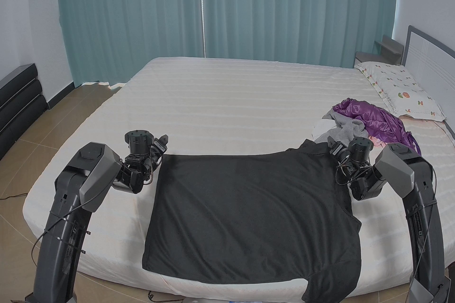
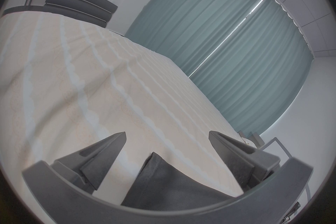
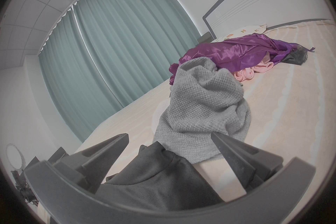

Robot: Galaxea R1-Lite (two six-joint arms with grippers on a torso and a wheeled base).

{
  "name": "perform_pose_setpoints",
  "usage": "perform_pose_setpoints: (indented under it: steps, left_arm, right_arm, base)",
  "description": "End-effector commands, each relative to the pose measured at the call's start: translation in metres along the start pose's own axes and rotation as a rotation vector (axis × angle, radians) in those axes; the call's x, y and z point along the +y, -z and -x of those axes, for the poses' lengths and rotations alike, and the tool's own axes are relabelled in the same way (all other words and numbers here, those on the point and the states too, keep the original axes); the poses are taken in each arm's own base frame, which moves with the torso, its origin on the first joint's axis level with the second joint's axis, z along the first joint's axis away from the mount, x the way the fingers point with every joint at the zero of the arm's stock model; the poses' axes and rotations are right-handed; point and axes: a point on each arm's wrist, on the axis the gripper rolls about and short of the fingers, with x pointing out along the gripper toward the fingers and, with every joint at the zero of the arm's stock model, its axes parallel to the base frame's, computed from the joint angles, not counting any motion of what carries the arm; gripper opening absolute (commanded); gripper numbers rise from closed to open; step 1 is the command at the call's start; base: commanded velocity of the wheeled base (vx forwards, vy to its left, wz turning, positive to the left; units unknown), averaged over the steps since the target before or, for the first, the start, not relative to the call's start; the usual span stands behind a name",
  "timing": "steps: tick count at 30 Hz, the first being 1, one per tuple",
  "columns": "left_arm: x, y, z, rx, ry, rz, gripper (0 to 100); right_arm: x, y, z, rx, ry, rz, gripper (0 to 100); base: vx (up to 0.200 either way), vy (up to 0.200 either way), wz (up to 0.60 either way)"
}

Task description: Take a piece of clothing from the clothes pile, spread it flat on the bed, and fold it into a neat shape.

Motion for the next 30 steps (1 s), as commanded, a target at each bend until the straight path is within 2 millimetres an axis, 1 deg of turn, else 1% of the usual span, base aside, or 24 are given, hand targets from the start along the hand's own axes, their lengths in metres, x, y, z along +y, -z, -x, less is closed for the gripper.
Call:
perform_pose_setpoints:
  steps: [1,3,4,6,9,11,12,15,18,19,21,23,24,25,27,28,29,30]
  left_arm:
    - [-0.013,-0.019,0.027,-0.017,-0.037,0.006,100]
    - [-0.016,-0.025,0.045,0.013,-0.031,0.006,100]
    - [-0.017,-0.027,0.051,0.022,-0.025,0.006,100]
    - [-0.019,-0.029,0.064,0.048,-0.009,0.005,100]
    - [-0.026,-0.038,0.091,0.091,0.017,0.005,100]
    - [-0.029,-0.045,0.111,0.118,0.024,0.004,100]
    - [-0.03,-0.047,0.123,0.139,0.024,0.003,100]
    - [-0.024,-0.045,0.155,0.222,0.017,0.011,100]
    - [-0.021,-0.047,0.182,0.254,0.02,0.037,100]
    - [-0.019,-0.046,0.189,0.261,0.013,0.047,100]
    - [-0.016,-0.045,0.205,0.277,-0.003,0.059,100]
    - [-0.01,-0.038,0.22,0.311,-0.029,0.057,100]
    - [-0.01,-0.038,0.222,0.313,-0.029,0.056,100]
    - [-0.005,-0.029,0.235,0.353,-0.054,0.054,100]
    - [-0.003,-0.023,0.245,0.381,-0.07,0.068,100]
    - [-0.002,-0.023,0.246,0.384,-0.072,0.071,100]
    - [0.0,-0.02,0.254,0.406,-0.082,0.094,100]
    - [0.001,-0.019,0.255,0.413,-0.083,0.098,100]
  right_arm:
    - [0.001,-0.024,0.041,0.047,0.008,-0.043,100]
    - [-0.001,-0.027,0.061,0.096,0.012,-0.039,100]
    - [-0.002,-0.028,0.068,0.107,0.017,-0.038,100]
    - [-0.001,-0.035,0.083,0.119,0.014,-0.038,100]
    - [0.0,-0.045,0.111,0.148,0.01,-0.038,100]
    - [-0.004,-0.045,0.132,0.196,0.019,-0.036,100]
    - [-0.007,-0.041,0.145,0.234,0.021,-0.036,100]
    - [-0.014,-0.036,0.176,0.299,-0.039,-0.064,100]
    - [-0.02,-0.034,0.203,0.328,-0.07,-0.074,100]
    - [-0.022,-0.032,0.209,0.347,-0.059,-0.07,100]
    - [-0.02,-0.036,0.22,0.367,-0.059,-0.07,100]
    - [-0.021,-0.036,0.231,0.391,-0.047,-0.077,100]
    - [-0.021,-0.036,0.232,0.393,-0.045,-0.08,100]
    - [-0.024,-0.032,0.242,0.434,-0.024,-0.08,100]
    - [-0.026,-0.028,0.249,0.467,-0.007,-0.083,100]
    - [-0.026,-0.028,0.249,0.467,-0.007,-0.084,100]
    - [-0.027,-0.026,0.252,0.479,0.002,-0.092,100]
    - [-0.027,-0.027,0.252,0.479,0.003,-0.094,100]
  base:
    - [0.0,0.0,0.0]
    - [0.0,0.0,0.0]
    - [0.0,0.0,0.0]
    - [0.0,0.0,0.0]
    - [0.0,0.0,0.0]
    - [0.0,0.0,0.0]
    - [0.0,0.0,0.0]
    - [0.0,0.0,0.0]
    - [0.0,0.0,0.0]
    - [0.0,0.0,0.0]
    - [0.0,0.0,0.0]
    - [0.0,0.0,0.0]
    - [0.0,0.0,0.0]
    - [0.0,0.0,0.0]
    - [0.0,0.0,0.0]
    - [0.0,0.0,0.0]
    - [0.0,0.0,0.0]
    - [0.0,0.0,0.0]
